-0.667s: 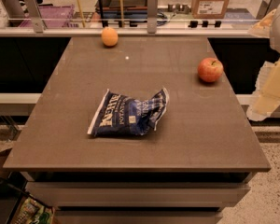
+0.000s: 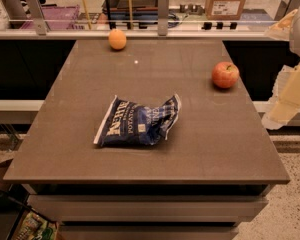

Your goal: Move blue chip bag near orange

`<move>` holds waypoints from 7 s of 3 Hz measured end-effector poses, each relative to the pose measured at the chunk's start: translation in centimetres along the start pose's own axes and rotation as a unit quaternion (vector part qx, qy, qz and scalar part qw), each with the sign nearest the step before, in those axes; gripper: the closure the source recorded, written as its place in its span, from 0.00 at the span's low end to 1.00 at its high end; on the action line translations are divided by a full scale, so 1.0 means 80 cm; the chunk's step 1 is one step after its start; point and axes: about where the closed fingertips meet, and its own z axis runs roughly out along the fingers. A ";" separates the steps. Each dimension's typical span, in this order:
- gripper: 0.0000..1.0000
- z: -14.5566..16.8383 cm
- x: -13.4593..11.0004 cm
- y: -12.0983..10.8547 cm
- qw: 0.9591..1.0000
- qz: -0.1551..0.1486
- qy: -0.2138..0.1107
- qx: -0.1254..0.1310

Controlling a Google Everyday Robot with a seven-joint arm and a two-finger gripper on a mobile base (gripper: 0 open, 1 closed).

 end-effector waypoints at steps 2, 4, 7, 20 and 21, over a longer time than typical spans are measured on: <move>0.00 0.042 -0.028 0.021 0.990 0.020 -0.138 -0.029; 0.00 0.095 -0.076 0.047 0.966 0.002 -0.250 -0.064; 0.00 0.173 -0.100 0.036 0.980 0.020 -0.197 0.012; 1.00 0.203 -0.173 0.044 0.977 -0.026 -0.208 -0.032; 1.00 0.177 -0.179 0.013 0.982 -0.042 -0.181 -0.019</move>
Offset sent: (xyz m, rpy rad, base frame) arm -0.0010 0.0722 -0.0508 0.5813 0.0055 0.1522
